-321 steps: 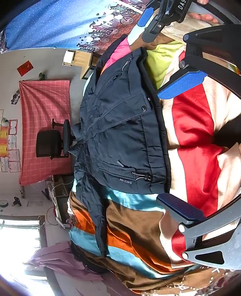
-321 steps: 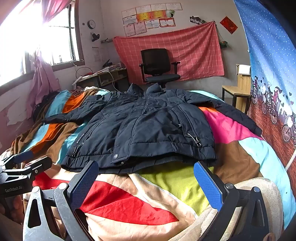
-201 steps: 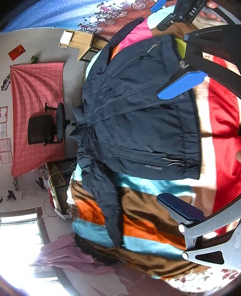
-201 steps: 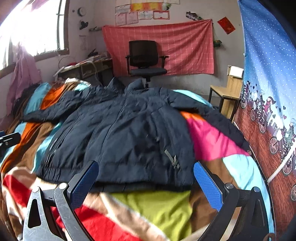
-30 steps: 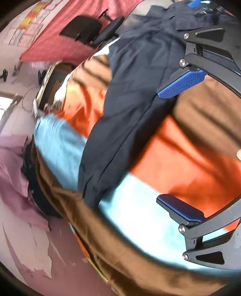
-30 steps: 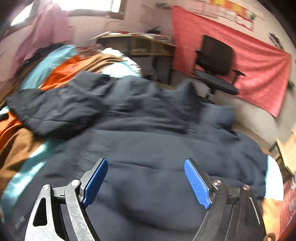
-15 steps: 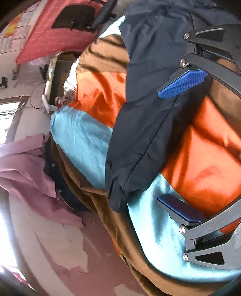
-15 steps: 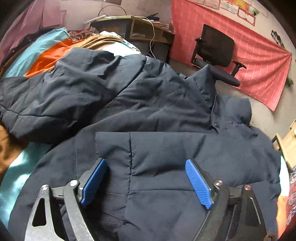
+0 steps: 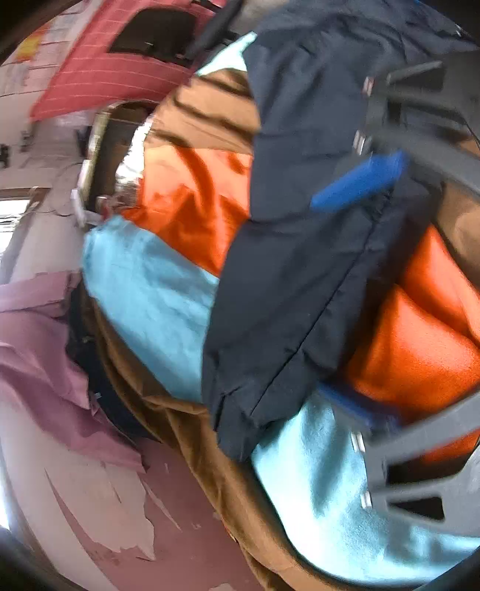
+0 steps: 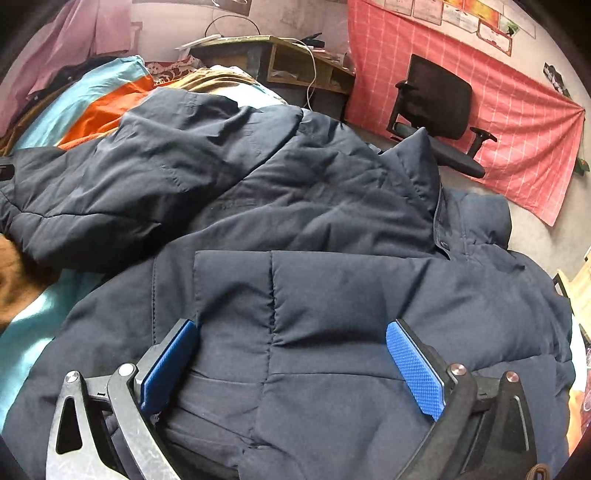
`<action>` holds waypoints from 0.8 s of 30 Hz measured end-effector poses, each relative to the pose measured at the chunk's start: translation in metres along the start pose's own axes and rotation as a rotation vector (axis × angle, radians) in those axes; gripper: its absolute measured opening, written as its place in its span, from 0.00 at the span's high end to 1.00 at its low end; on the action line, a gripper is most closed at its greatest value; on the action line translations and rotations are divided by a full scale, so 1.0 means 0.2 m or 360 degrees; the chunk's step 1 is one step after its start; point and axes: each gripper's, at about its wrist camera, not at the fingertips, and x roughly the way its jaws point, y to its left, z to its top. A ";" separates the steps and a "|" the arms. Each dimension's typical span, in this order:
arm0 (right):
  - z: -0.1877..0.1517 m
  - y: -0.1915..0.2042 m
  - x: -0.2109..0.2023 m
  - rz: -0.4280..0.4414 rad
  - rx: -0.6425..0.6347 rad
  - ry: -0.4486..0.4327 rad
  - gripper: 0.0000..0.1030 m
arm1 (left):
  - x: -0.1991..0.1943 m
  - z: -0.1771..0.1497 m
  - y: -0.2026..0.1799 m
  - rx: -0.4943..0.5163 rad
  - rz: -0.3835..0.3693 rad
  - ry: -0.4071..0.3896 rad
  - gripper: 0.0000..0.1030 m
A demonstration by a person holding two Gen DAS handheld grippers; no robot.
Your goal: Fold large clothes
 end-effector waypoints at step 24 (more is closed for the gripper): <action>0.00 -0.38 -0.42 0.0285 0.0471 -0.0254 0.00 | -0.91 0.18 -0.46 0.0190 -0.0923 -0.0650 0.97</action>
